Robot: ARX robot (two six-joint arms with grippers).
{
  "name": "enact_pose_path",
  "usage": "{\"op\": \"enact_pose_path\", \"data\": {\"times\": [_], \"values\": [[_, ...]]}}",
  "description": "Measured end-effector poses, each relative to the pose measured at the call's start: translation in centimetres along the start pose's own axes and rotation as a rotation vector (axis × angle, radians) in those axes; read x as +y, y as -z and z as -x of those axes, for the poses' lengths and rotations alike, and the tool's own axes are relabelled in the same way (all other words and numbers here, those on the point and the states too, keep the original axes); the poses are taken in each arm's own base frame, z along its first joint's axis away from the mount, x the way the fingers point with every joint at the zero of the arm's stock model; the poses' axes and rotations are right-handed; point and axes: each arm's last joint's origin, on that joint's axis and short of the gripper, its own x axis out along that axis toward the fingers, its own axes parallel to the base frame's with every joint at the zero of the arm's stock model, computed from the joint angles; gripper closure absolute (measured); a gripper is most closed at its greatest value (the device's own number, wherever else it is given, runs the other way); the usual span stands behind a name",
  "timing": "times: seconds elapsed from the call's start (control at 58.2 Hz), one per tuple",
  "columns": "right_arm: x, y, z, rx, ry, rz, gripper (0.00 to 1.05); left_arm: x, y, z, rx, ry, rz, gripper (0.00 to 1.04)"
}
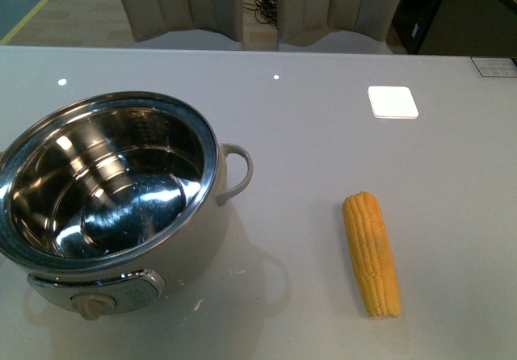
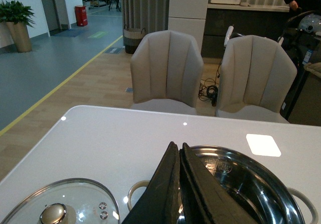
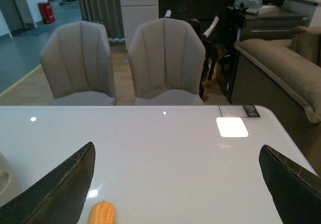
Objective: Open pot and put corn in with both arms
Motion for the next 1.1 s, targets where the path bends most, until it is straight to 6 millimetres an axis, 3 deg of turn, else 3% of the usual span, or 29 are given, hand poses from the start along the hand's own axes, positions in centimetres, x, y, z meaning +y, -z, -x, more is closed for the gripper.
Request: {"op": "enact_pose_path", "data": {"times": [0.515,0.721,0.773,0.807,0.893,1.099], "values": [[0.0,0.0,0.0,0.000,0.000,0.000,0.09,0.0,0.0,0.0,0.001,0.000,0.000,0.06],[0.0,0.1,0.0,0.027,-0.013,-0.008,0.09,0.0,0.0,0.0,0.001,0.000,-0.002,0.07],[0.1,0.1,-0.1,0.227,-0.081,-0.059,0.09,0.0,0.0,0.0,0.001,-0.001,-0.002,0.07],[0.2,0.1,-0.4,0.470,-0.107,-0.119,0.09,0.0,0.0,0.0,0.001,0.000,-0.002,0.07],[0.6,1.4,-0.9,0.776,-0.100,-0.172,0.09,0.0,0.0,0.0,0.000,0.001,-0.002,0.07],[2.0,3.1,-3.2,0.886,-0.127,-0.159,0.09,0.0,0.0,0.0,0.000,0.000,-0.002,0.07]]}}
